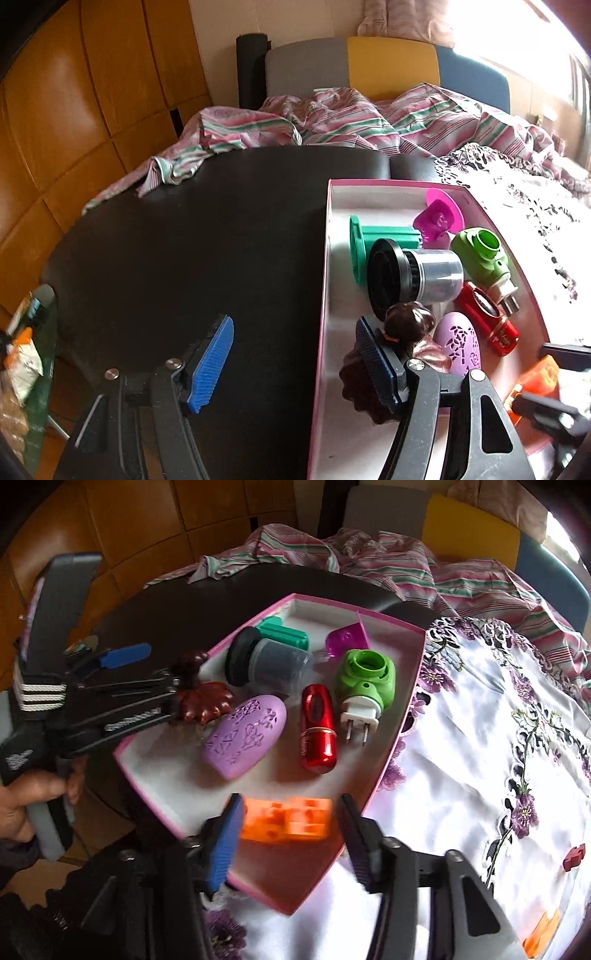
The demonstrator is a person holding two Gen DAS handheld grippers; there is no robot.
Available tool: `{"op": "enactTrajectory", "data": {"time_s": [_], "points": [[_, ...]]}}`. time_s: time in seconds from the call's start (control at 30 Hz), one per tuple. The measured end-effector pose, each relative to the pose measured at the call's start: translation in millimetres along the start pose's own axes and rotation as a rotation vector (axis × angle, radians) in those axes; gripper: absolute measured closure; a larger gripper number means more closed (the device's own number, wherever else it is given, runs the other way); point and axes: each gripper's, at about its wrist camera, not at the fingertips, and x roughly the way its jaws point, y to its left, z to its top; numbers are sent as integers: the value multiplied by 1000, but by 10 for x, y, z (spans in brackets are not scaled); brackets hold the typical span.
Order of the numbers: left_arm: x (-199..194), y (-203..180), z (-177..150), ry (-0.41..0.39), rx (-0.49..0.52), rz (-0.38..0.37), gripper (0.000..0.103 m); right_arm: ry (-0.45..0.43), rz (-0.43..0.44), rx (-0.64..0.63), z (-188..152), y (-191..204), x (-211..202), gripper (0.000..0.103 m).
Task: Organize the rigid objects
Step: 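Lower the orange cubes into the tray and open the right gripper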
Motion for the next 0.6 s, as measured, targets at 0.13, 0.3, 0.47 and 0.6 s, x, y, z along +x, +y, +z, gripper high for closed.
{"op": "enactTrajectory", "data": {"time_s": [0.13, 0.3, 0.47, 0.6], "points": [[-87, 37, -78, -13, -11, -10, 32, -8, -2, 30, 66, -62, 116, 70], [-202, 117, -160, -17, -50, -27, 28, -13, 13, 77, 110, -118, 192, 68], [-363, 188, -177, -47, -80, -45, 25, -34, 42, 125, 130, -164, 128, 60], [-456, 204, -165, -61, -86, -60, 25, -54, 40, 135, 140, -157, 35, 58]]}}
